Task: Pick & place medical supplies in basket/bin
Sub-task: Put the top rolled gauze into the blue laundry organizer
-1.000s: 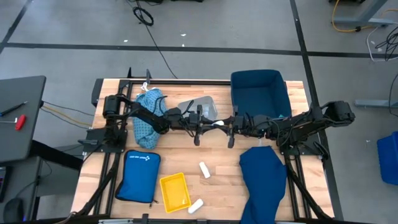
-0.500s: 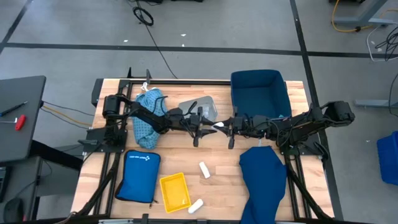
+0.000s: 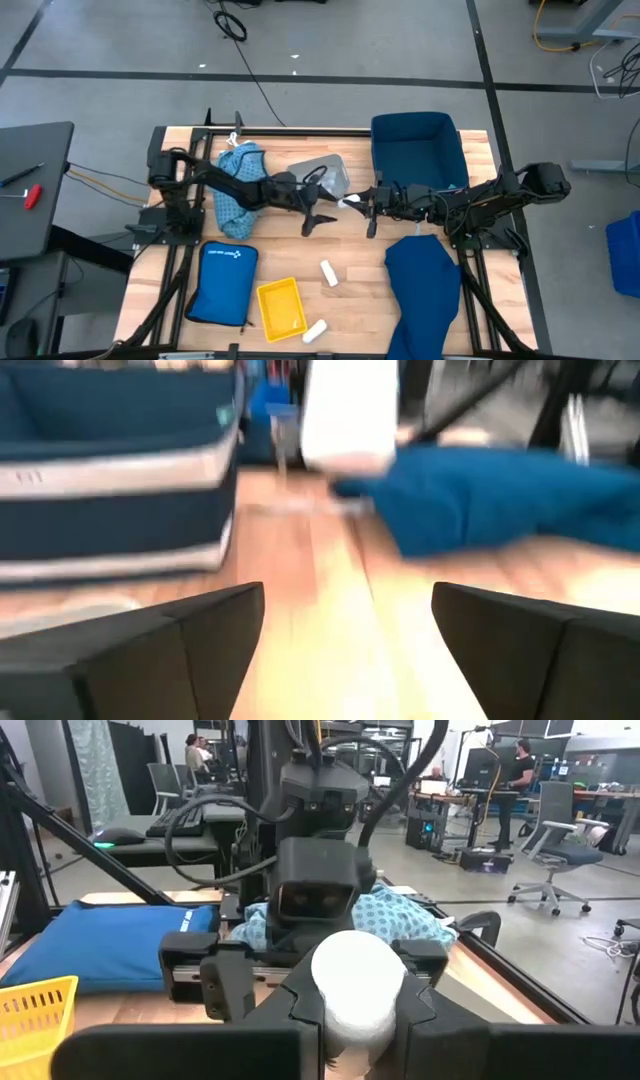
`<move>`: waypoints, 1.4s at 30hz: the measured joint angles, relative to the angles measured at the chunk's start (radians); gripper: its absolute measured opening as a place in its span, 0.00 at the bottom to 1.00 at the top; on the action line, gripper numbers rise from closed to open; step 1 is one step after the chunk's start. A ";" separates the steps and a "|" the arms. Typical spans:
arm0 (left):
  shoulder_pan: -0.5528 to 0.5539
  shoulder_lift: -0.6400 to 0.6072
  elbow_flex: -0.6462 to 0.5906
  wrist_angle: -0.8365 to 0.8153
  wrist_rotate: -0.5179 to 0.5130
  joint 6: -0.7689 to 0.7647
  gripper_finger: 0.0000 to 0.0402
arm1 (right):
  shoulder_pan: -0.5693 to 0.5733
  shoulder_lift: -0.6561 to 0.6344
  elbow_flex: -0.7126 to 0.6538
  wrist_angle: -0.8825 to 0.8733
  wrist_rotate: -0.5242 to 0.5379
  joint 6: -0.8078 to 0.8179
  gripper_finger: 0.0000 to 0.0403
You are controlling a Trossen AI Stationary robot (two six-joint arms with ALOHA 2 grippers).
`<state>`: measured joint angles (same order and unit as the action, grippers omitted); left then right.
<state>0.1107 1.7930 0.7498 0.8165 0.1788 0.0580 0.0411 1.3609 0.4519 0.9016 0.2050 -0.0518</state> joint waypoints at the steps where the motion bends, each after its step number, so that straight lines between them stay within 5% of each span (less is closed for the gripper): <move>1: 0.000 -0.021 0.000 -0.055 -0.001 0.012 0.74 | 0.000 0.000 0.000 -0.001 0.000 -0.007 0.10; 6: -0.009 -0.140 0.000 -0.311 -0.058 0.082 0.74 | -0.005 0.000 0.000 -0.003 0.036 -0.031 0.10; 15: -0.092 -0.313 0.000 -0.626 -0.332 0.150 0.74 | -0.088 -0.002 0.000 -0.065 0.173 -0.062 0.10; 35: -0.197 -0.371 0.000 -0.687 -0.512 0.144 0.74 | -0.243 -0.162 0.001 -0.330 0.779 -0.213 0.10; 42: -0.197 -0.370 0.000 -0.683 -0.511 0.140 0.74 | -0.302 -0.180 0.001 -0.597 0.770 -0.019 0.10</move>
<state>-0.0860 1.4227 0.7498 0.1330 -0.3320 0.1982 -0.2605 1.1812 0.4526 0.3042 0.9749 -0.0711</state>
